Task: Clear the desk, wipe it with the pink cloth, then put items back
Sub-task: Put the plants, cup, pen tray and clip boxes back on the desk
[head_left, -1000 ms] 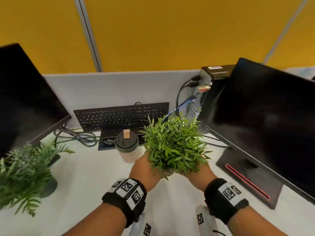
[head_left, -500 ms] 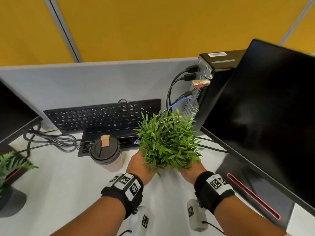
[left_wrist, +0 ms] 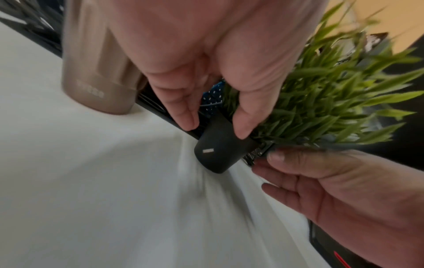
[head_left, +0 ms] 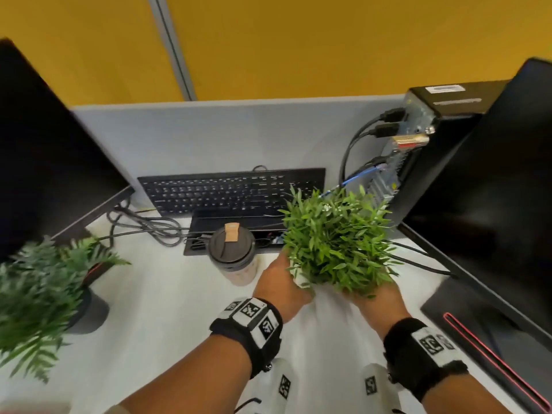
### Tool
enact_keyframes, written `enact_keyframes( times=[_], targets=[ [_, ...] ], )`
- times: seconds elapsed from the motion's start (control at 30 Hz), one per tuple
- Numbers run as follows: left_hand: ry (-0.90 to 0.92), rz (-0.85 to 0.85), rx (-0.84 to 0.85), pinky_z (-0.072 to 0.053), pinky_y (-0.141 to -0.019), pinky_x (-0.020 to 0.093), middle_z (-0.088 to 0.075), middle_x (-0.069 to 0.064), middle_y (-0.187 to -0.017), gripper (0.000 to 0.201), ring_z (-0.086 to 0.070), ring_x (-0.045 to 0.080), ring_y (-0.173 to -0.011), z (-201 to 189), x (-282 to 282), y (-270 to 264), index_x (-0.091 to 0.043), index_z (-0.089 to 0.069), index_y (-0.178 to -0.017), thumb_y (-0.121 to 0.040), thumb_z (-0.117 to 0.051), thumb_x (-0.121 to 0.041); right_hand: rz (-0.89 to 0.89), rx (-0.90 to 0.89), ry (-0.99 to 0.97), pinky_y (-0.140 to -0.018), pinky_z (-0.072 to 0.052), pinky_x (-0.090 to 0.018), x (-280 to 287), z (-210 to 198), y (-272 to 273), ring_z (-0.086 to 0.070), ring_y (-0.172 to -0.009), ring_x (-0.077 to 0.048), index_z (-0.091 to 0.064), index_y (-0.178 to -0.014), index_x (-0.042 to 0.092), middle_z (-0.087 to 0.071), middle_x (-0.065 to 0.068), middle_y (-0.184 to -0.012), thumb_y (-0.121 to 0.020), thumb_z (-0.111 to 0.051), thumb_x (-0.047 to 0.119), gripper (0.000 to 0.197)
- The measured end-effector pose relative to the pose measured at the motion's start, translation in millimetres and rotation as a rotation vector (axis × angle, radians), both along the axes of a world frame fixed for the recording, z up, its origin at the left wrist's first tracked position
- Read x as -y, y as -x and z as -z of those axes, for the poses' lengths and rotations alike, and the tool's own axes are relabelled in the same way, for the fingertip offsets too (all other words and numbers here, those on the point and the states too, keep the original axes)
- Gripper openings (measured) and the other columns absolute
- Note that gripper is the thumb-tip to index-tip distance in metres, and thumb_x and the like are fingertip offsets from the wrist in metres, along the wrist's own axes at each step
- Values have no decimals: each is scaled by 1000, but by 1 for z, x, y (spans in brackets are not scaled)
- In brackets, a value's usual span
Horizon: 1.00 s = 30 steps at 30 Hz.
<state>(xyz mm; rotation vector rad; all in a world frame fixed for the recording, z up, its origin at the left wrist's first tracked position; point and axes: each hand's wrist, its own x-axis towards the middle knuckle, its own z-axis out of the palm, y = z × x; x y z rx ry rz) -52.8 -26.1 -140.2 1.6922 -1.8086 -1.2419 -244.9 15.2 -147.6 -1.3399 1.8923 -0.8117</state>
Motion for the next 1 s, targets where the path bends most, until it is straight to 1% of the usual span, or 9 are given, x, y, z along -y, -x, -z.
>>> enact_keyframes(
  times=[0.07,0.13,0.27,0.5,0.63,0.7,0.8,0.87,1.0],
  targets=[
    [-19,-21,50,-54,-92,37,-59,-6,-123,74,-61,18,-107,-16,-19,-14,-33,-40,-138,-71,-71,-28,82,2,-66,-71,-50,-11,-14,5,2,-65,-92,-26,-64,-92,22,-70,-8,-101,-74,-80,5,29],
    [-15,-27,75,-51,-96,36,-56,-6,-130,68,-60,17,-109,-32,-40,-34,-27,-41,-142,-78,-67,-29,131,65,-166,-69,-55,-24,-31,1,2,-67,-85,-31,-65,-92,12,-70,-15,-96,-79,-73,1,19],
    [89,-86,38,-54,-86,27,-62,-18,-99,35,-59,6,-83,-70,-97,-96,-31,-60,-118,-82,-63,-31,14,68,-286,-72,-55,-46,-57,-30,-48,-69,-54,-29,-67,-76,9,-71,-11,-67,-75,-70,-2,12],
    [76,-285,132,-44,-57,7,-63,-14,-66,10,-55,-1,-59,-77,-179,-253,-28,-66,-86,-79,-66,-36,-503,71,-226,-53,-51,-19,-74,-82,-216,-66,-57,-14,-67,-81,22,-69,-5,-70,-83,-69,12,10],
    [-28,-379,145,-44,-56,10,-64,-6,-65,7,-55,-1,-55,-55,-196,-330,-23,-66,-81,-80,-68,-30,-596,91,-150,-67,-57,-29,-66,-67,-303,-67,-65,-12,-66,-84,24,-70,-1,-73,-83,-62,6,18],
    [-72,-430,121,-46,-57,11,-66,-4,-69,8,-57,-1,-53,-48,-191,-361,-23,-67,-88,-82,-68,-27,-611,99,-146,-72,-57,-33,-55,-59,-341,-66,-75,-14,-64,-89,26,-71,1,-81,-80,-66,11,19],
    [-96,-470,126,-45,-63,15,-68,-7,-82,30,-62,7,-72,-42,-170,-394,-18,-63,-113,-84,-66,-27,-581,105,-163,-58,-49,-22,-33,-40,-387,-61,-77,-12,-60,-104,26,-64,6,-93,-74,-75,17,35],
    [-130,-483,104,-48,-65,20,-67,-1,-98,45,-62,16,-84,-38,-153,-404,-15,-55,-128,-86,-64,-27,-548,112,-132,-67,-55,-30,-18,-27,-405,-65,-84,-18,-58,-107,21,-65,2,-98,-74,-73,11,38],
    [-176,-378,249,-49,-92,30,-55,6,-134,65,-58,23,-115,-20,-124,-412,-9,-43,-140,-85,-63,-37,-536,76,-152,-76,-56,-31,5,16,-422,-63,-85,-21,-55,-109,12,-64,-2,-96,-85,-61,7,25]
  ],
)
